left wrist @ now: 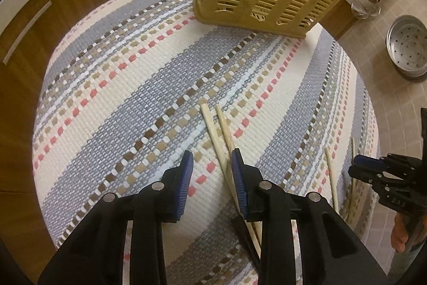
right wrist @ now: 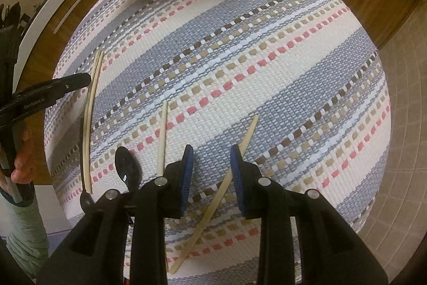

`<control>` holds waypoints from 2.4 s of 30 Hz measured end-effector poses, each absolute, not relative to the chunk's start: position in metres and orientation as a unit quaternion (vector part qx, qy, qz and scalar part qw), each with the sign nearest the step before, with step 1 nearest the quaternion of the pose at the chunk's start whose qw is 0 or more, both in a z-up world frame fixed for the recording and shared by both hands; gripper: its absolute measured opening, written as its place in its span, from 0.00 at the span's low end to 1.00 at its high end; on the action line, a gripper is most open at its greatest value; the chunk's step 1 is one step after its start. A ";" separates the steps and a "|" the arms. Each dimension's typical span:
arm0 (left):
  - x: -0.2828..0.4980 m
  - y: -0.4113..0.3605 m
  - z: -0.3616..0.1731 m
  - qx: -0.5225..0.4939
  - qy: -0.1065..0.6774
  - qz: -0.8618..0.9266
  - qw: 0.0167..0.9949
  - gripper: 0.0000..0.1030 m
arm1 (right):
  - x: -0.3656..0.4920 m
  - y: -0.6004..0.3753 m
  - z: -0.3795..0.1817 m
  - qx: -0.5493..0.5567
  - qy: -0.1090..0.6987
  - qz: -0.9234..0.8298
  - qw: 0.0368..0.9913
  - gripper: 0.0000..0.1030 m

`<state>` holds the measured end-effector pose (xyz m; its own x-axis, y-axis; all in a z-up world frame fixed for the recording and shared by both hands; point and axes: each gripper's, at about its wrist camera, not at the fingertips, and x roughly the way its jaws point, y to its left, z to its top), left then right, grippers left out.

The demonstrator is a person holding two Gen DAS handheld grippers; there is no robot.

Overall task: Organize utensils
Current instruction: 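Grasp a wooden chopstick with the left gripper while the right gripper grasps another chopstick, then lift both chopsticks upright over the yellow holder and open both grippers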

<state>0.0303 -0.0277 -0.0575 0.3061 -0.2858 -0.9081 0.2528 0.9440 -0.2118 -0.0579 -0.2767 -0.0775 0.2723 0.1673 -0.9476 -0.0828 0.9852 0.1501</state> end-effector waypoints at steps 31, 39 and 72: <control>0.019 -0.078 -0.064 0.119 0.511 -0.127 0.842 0.09 | -0.048 -0.243 -0.087 -0.040 0.604 0.018 0.796 0.04; 0.017 -0.045 -0.037 0.018 0.463 -0.170 0.870 0.03 | -0.059 -0.249 -0.054 -0.013 0.538 0.064 0.840 0.04; 0.047 -0.031 0.177 -0.116 0.126 -0.215 0.962 0.03 | -0.033 -0.236 0.144 0.028 0.146 0.108 0.983 0.04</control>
